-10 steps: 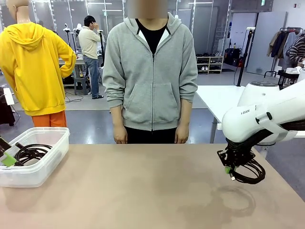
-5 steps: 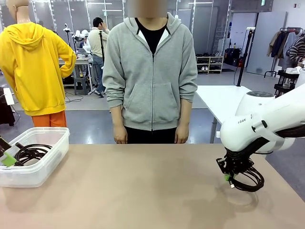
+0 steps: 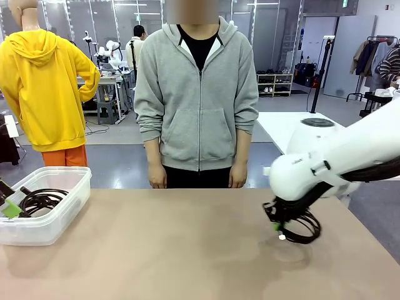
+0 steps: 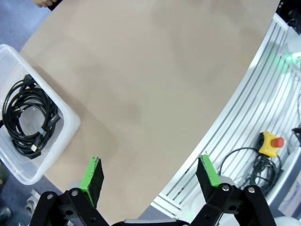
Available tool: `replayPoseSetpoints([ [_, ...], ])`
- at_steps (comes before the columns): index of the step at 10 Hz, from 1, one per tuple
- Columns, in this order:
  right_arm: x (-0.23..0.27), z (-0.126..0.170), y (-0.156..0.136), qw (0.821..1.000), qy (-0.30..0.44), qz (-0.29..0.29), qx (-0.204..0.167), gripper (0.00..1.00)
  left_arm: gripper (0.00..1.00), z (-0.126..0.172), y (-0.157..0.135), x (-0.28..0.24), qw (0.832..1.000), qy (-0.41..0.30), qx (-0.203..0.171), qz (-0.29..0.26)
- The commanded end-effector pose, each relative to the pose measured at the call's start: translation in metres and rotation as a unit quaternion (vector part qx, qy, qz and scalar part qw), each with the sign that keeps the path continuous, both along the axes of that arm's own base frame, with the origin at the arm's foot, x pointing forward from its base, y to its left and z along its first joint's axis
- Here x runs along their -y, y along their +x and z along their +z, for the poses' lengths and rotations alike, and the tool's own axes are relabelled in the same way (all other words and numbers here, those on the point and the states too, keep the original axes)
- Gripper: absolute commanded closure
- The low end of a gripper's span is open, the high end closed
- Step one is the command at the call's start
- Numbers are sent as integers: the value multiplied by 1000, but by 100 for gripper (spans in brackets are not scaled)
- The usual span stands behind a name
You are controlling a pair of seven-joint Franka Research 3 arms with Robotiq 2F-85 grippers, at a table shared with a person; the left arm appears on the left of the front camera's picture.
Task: Organize and store the cables.
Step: Place the USB Extension Cable into the Organizing box.
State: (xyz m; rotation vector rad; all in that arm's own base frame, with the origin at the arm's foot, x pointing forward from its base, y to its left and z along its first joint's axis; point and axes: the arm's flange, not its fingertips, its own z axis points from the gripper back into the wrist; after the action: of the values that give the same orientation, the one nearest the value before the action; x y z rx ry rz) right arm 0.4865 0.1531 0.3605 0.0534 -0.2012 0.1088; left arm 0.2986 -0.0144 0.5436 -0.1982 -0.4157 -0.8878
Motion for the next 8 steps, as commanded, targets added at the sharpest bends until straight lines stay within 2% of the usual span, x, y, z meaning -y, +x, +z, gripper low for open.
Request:
replayPoseSetpoints([
  [1,-62,18,12,1000,-16,-17,7,82,0,2,3,1,1000,4,3,8],
  [2,-93,30,14,999,-27,-27,14,82,0,2,3,1,1000,4,3,8],
  [4,-163,32,24,999,-50,-14,9,82,0,2,3,1,1000,4,3,8],
  [6,-228,18,38,998,-62,-23,-5,82,0,2,3,1,1000,4,3,8],
  [8,-266,2,34,996,-77,-33,-21,82,0,2,3,1,1000,4,3,8],
])
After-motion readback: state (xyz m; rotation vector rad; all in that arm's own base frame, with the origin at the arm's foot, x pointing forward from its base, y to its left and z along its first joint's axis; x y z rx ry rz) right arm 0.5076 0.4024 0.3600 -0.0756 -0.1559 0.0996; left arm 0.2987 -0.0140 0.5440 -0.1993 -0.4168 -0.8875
